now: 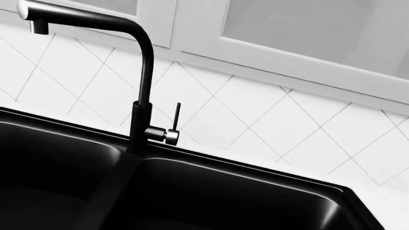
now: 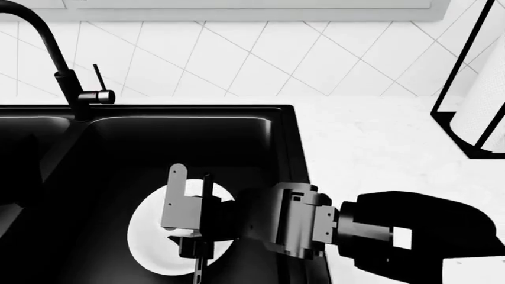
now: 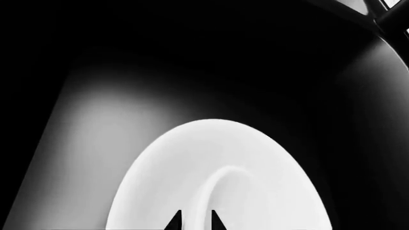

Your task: Stack the bowls in the sink.

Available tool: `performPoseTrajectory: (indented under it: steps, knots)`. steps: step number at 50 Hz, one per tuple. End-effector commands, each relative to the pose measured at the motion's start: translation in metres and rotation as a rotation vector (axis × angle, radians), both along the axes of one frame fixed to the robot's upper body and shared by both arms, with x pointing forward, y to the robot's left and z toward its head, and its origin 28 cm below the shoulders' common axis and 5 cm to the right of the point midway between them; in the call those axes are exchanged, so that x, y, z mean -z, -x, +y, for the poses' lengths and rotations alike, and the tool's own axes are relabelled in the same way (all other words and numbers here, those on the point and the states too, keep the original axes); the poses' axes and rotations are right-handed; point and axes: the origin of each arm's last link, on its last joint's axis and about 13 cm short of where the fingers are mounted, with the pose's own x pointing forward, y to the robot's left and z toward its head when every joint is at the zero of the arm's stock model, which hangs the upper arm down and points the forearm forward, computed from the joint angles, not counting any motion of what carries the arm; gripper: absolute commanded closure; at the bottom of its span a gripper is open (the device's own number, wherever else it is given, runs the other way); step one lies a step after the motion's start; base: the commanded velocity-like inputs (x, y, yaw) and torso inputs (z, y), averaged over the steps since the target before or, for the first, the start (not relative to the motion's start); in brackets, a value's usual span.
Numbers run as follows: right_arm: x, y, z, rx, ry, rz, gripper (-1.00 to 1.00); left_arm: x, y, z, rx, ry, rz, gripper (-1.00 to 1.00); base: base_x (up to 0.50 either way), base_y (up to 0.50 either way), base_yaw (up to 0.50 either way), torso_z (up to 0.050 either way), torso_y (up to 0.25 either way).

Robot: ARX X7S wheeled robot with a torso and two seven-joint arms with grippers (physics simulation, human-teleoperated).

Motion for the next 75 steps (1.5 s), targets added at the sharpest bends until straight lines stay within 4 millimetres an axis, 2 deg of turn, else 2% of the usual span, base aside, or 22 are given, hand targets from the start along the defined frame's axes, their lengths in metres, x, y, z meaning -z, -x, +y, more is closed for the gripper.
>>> performPoseTrajectory:
  steps: [1,57,58,75]
  knots:
    - [0.0001,-0.0013,0.0007,0.001,-0.002,-0.011,1.00,-0.0003,-0.0004,-0.0004,0.000,-0.003,0.001,-1.00,0.00,0.00,0.00,0.000,0.000]
    - [0.0094,-0.0020,-0.0012,0.011,0.020,0.008,1.00,-0.0001,-0.0005,-0.0002,0.000,-0.003,0.003,-1.00,0.00,0.00,0.00,0.000,0.000]
    - [0.0095,-0.0016,-0.0014,0.010,0.022,0.008,-1.00,-0.0003,-0.0006,-0.0002,-0.001,-0.003,0.003,-1.00,0.00,0.00,0.00,0.000,0.000]
    - [0.0011,0.0033,0.0004,-0.001,0.015,0.001,-1.00,-0.0012,0.0004,-0.0004,0.002,-0.004,-0.003,-1.00,0.00,0.00,0.00,0.000,0.000]
